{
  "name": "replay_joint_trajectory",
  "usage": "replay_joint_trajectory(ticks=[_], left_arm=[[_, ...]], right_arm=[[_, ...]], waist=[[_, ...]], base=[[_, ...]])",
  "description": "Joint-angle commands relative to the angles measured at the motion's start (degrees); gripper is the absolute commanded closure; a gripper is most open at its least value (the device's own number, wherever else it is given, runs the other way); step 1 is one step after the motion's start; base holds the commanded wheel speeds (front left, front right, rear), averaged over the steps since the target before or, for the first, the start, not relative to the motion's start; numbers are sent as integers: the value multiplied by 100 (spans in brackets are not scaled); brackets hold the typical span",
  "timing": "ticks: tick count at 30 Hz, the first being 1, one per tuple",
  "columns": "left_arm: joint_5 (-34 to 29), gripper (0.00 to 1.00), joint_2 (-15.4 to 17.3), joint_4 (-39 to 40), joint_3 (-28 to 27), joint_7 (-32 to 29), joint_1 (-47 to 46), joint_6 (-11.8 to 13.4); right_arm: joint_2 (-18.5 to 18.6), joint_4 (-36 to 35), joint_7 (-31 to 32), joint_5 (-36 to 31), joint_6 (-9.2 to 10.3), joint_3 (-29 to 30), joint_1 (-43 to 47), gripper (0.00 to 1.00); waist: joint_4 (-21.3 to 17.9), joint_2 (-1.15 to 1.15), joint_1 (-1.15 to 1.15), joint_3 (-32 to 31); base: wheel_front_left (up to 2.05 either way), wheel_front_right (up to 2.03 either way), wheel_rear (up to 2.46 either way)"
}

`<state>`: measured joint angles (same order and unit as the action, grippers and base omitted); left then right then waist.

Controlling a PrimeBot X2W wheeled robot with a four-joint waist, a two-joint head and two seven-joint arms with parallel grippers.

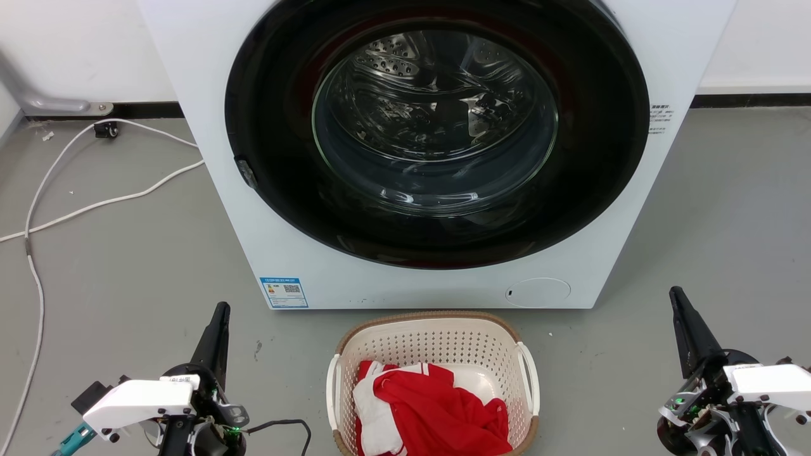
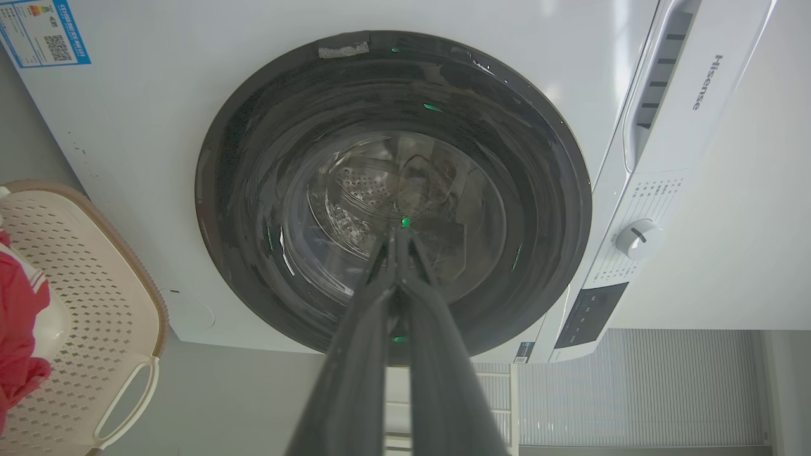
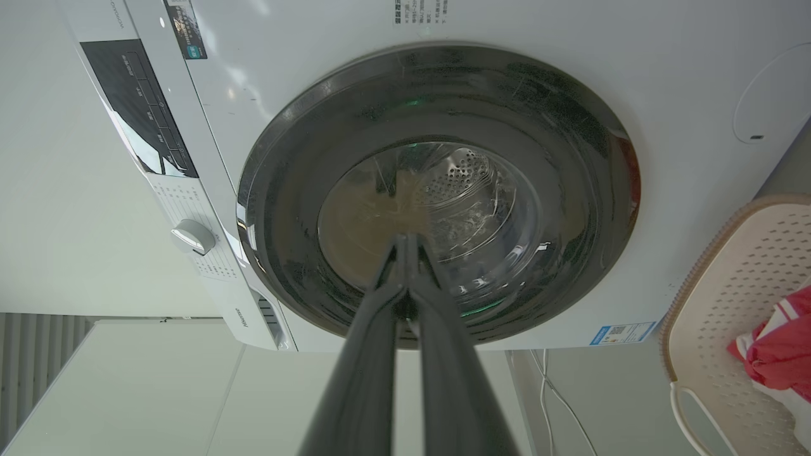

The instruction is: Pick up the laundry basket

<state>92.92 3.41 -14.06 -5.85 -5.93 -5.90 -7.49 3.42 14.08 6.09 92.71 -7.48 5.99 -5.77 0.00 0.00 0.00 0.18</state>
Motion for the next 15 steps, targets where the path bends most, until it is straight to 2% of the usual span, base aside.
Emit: replay_joint_trajectory(ticks=[1,15], left_arm=[[-35,100,-6,-8,-16,-24,-56,0],[-48,100,-13,-9,-28,-39,-57,0]], right_arm=[[-19,6,7,-17,-2,9,-82,100],[-28,7,18,-32,-2,20,-79,100]], waist=[[0,0,0,0],[0,0,0,0]], base=[[0,0,0],[0,0,0]])
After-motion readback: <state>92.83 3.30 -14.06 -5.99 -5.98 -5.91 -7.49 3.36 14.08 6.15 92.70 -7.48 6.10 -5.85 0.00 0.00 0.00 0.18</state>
